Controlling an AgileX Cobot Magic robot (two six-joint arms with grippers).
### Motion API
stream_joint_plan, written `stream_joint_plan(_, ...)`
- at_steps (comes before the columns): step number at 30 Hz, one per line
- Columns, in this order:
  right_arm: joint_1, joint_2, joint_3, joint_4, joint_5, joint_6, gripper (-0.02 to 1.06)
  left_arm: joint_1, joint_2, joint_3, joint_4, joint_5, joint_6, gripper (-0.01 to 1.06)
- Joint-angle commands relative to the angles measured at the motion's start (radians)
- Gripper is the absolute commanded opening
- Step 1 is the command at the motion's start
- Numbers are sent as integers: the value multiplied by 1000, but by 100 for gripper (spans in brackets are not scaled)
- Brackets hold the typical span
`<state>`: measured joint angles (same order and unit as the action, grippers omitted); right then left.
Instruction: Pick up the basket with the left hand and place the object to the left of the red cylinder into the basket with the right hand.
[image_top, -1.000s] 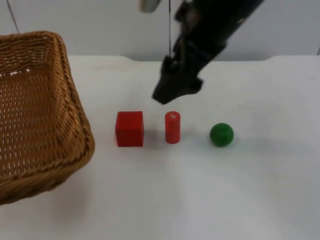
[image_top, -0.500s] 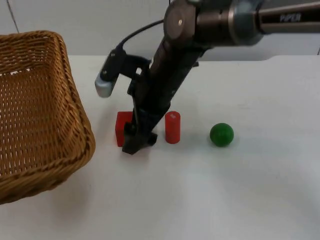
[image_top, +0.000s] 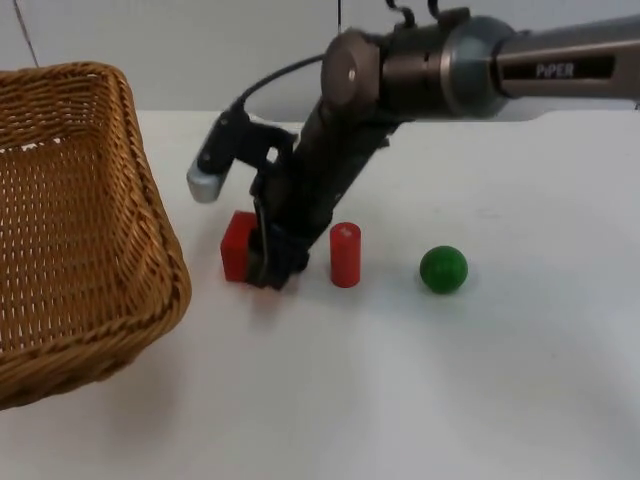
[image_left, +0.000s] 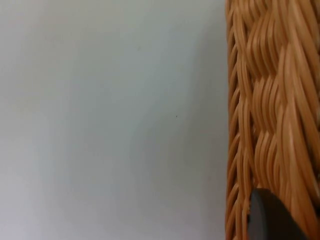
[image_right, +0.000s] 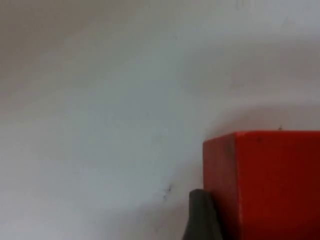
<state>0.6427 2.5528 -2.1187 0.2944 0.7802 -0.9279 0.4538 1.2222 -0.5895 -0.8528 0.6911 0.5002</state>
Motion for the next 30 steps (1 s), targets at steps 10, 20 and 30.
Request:
stream_joint_plan(10, -5, -320, -28, -31, 218, 141, 0, 5, -5, -4, -21, 12, 0, 0)
stream_joint_plan(20, -3, -415, -30, -32, 253, 192, 0, 5, -5, -4, -20, 12, 0, 0)
stream_joint_plan(30, 119, -411, -75, -40, 211, 206, 0, 5, -5, -4, -23, 10, 0, 0)
